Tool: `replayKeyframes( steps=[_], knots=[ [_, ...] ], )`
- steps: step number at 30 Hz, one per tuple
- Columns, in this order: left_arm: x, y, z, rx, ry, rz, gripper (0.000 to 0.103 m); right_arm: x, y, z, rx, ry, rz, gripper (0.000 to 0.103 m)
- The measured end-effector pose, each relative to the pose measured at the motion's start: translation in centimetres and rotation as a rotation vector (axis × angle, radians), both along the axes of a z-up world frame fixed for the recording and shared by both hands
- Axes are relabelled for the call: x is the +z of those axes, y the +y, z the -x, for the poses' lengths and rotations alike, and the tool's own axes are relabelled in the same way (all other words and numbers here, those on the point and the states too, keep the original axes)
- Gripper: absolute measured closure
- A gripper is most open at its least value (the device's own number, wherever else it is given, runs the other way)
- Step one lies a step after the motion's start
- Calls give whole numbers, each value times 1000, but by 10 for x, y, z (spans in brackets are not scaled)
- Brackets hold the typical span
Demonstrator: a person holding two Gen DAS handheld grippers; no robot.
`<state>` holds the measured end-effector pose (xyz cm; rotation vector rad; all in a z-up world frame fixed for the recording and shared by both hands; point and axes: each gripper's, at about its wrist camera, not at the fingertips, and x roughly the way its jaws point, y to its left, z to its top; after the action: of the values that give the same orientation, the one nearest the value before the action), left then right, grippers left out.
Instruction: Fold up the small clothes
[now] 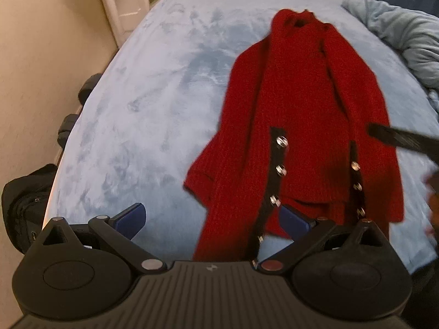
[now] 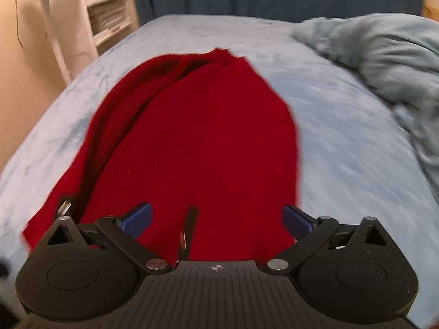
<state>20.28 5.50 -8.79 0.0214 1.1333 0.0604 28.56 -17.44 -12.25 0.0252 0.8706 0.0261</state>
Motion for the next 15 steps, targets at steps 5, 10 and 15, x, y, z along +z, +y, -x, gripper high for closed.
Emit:
replayKeyframes(
  steps=[5,10,15],
  knots=[
    [-10,0,-28,12,23,-44,0,-42,10,-84,163,95,165,97],
    [-14,-2,-71,21,-21,-78,0,11,-86,-140,74,-4,464,98],
    [-2,-21,-117,-24,-112,-6,0,76,-194,-188,-288,-208,744,86]
  ],
)
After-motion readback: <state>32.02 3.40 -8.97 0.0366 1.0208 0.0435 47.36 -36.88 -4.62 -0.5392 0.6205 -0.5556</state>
